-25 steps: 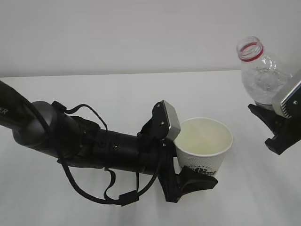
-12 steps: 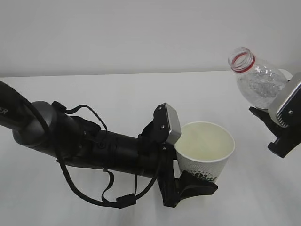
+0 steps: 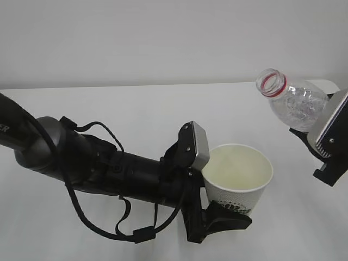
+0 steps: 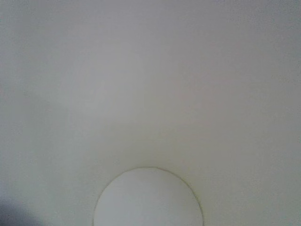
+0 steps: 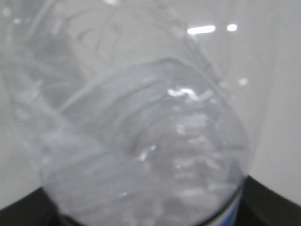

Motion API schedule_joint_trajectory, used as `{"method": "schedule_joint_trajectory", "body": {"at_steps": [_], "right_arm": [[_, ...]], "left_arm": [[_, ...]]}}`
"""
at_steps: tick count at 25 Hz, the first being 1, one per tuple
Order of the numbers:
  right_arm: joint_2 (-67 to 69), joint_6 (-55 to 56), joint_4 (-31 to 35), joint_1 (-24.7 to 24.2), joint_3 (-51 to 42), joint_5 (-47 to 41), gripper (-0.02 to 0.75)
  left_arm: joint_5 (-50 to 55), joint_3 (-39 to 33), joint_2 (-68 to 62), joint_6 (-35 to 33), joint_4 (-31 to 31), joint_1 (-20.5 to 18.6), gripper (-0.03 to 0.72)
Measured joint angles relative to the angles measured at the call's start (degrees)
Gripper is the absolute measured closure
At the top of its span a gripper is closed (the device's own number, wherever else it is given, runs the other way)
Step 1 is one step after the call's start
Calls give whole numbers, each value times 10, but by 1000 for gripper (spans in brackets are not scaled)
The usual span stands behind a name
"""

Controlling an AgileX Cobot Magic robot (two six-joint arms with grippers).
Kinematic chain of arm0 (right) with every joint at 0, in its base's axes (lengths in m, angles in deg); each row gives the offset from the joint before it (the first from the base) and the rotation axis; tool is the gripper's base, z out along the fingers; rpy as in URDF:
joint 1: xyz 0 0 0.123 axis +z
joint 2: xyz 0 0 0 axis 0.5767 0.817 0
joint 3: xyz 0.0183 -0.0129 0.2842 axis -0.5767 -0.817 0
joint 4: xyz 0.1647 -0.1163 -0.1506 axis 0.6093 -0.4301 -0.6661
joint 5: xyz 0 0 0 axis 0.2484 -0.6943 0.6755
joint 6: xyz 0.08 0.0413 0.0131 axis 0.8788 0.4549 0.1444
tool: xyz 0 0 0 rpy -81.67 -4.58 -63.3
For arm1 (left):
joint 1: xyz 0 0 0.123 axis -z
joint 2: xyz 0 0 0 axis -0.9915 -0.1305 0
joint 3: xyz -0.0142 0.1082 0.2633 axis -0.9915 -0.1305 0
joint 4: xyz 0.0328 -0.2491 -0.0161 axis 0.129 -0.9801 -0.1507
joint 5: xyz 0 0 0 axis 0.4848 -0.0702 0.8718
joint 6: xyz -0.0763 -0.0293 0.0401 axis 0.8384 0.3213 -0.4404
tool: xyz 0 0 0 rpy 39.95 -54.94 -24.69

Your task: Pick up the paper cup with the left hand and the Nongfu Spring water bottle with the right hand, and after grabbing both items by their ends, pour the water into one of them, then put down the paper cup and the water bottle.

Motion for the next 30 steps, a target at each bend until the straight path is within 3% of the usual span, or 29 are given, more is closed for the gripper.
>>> {"method": "schedule_joint_trajectory", "body": {"at_steps": [30], "right_arm": [[0,-138,0,0,0,-2,253]], "left_arm": [[0,0,0,37,18,0,133]]}}
